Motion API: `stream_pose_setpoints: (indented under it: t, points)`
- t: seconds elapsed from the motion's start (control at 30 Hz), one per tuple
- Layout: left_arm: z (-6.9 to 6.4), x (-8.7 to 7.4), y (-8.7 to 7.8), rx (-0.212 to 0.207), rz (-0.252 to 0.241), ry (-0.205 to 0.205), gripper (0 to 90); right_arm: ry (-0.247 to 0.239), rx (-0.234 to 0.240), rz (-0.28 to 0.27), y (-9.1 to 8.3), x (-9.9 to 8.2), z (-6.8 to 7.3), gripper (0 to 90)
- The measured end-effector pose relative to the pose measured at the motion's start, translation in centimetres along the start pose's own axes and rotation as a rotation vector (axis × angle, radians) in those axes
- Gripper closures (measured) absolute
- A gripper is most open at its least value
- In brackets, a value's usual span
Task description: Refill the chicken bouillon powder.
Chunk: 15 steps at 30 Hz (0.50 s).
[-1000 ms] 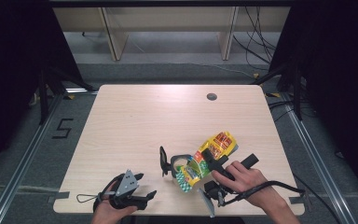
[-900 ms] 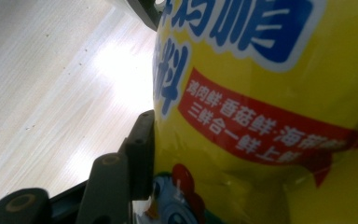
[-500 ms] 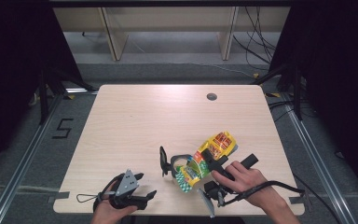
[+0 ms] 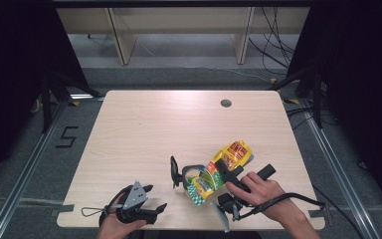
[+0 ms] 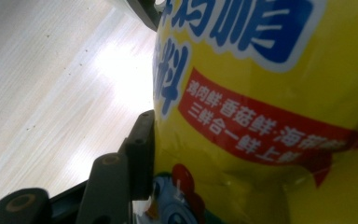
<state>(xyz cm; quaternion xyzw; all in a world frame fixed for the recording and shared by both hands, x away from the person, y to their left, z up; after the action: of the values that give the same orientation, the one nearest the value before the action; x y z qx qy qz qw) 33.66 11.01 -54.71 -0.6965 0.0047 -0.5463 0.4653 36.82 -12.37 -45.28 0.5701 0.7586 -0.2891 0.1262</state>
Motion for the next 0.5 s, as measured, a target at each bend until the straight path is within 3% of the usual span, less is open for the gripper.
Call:
stream_pose_setpoints:
  t: [0.03,0.17,0.23,0.43,0.5]
  points:
    - [-0.21,-0.11,0.01,-0.001,0.004,-0.037,23.5,0.009,0.002,0.005,0.0,-0.04,0.07,52.3]
    - [-0.13,-0.03,0.03,-0.002,0.0,-0.018,23.5,0.03,0.004,0.011,-0.04,-0.07,0.19,52.3]
    - [-0.24,-0.1,0.07,-0.004,0.001,-0.032,23.5,0.001,-0.005,0.002,0.05,-0.01,-0.04,52.3]
    - [-0.16,-0.14,0.01,-0.002,0.007,-0.016,23.5,0.001,-0.003,0.0,0.05,0.04,-0.01,52.3]
    - [-0.24,-0.13,-0.01,-0.001,0.005,-0.028,23.5,0.001,-0.001,0.0,0.06,0.02,-0.01,52.3]
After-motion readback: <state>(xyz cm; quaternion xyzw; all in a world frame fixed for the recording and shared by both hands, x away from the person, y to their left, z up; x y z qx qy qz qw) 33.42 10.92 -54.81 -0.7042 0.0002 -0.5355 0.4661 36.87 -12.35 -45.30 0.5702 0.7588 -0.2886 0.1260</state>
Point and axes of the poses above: each handheld gripper's, and its own axes: y roughly forward along the jaws, x roughly out of its top, z roughly to its left, the point moved 8 cm from there along y, roughly forward along the jaws, and after that the axes turned 7 degrees about z, right-handed, at the moved point
